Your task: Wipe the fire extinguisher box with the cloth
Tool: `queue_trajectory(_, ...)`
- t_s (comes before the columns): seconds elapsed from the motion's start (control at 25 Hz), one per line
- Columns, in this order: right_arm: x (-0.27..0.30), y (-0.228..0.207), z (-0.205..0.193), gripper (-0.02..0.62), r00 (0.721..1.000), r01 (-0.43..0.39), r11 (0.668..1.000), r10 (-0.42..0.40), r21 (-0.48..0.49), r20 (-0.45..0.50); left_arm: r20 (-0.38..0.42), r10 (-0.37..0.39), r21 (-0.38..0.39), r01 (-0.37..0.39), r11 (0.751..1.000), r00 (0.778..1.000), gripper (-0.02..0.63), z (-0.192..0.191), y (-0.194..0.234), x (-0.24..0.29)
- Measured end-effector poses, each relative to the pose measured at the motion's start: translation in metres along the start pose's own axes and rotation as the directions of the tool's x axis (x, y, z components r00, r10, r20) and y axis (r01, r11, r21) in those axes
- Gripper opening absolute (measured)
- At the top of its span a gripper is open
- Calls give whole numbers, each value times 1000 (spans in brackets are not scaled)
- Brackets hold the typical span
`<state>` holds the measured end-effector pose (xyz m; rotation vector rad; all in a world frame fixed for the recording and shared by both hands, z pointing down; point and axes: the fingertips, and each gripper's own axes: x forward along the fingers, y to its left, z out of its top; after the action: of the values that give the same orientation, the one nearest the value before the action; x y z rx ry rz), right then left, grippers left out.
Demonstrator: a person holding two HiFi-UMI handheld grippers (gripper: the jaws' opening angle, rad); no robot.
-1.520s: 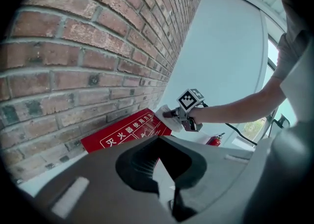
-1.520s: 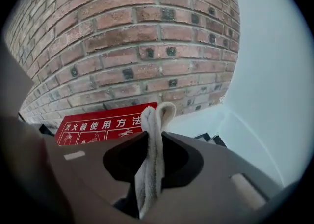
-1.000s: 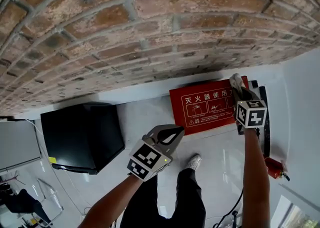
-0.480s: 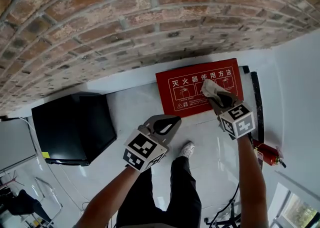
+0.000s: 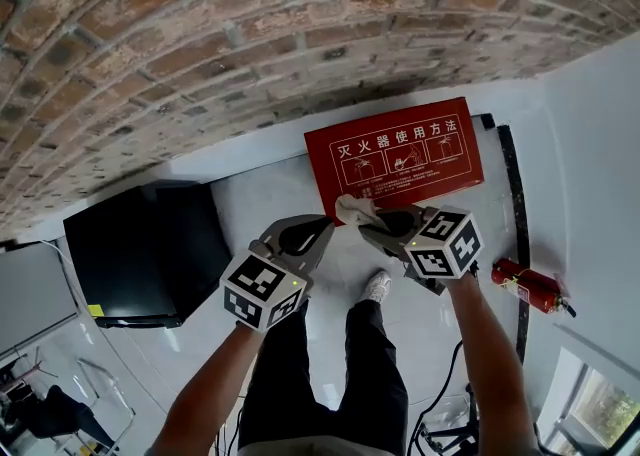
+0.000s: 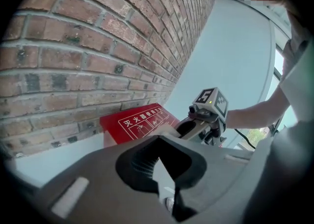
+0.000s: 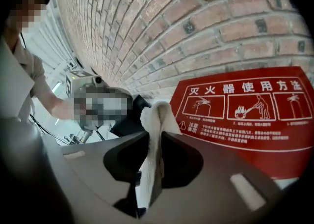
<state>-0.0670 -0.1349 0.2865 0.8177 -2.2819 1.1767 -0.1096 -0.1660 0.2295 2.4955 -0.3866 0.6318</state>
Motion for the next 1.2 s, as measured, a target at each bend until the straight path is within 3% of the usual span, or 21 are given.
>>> queue_trajectory(0.12,-20,-2,28,89,994,38,999,-37,-3,108,-6,14,-4,-14,1000,1000,0,-1,8,-7)
queue_trajectory(0.28,-60,-44,72,91,955,210,978,-202,-12,216,0,21,-8,-21,1000,1000,0,2,15,-13)
queue_trajectory(0.48,-100,-128,110,91,852,459,888,-447,24,273,2,34,-25,-34,999,999,0,0,23,-9)
queue_trajectory(0.6,-86,-158,119,91,824,531,847,-516,-2,232,-26,58,-43,-59,997,998,0,-11,33,-11)
queue_trajectory(0.8,-38,-153,115,89,862,496,868,-487,-37,142,-33,83,-61,-85,995,996,0,-19,45,-24)
queue_trajectory(1.04,13,-108,119,89,920,391,904,-381,-170,91,-21,102,-84,-103,991,995,0,-24,54,-40)
queue_trajectory(1.2,48,-71,111,87,952,298,912,-304,-282,23,-26,94,-86,-96,992,995,0,-30,54,-49)
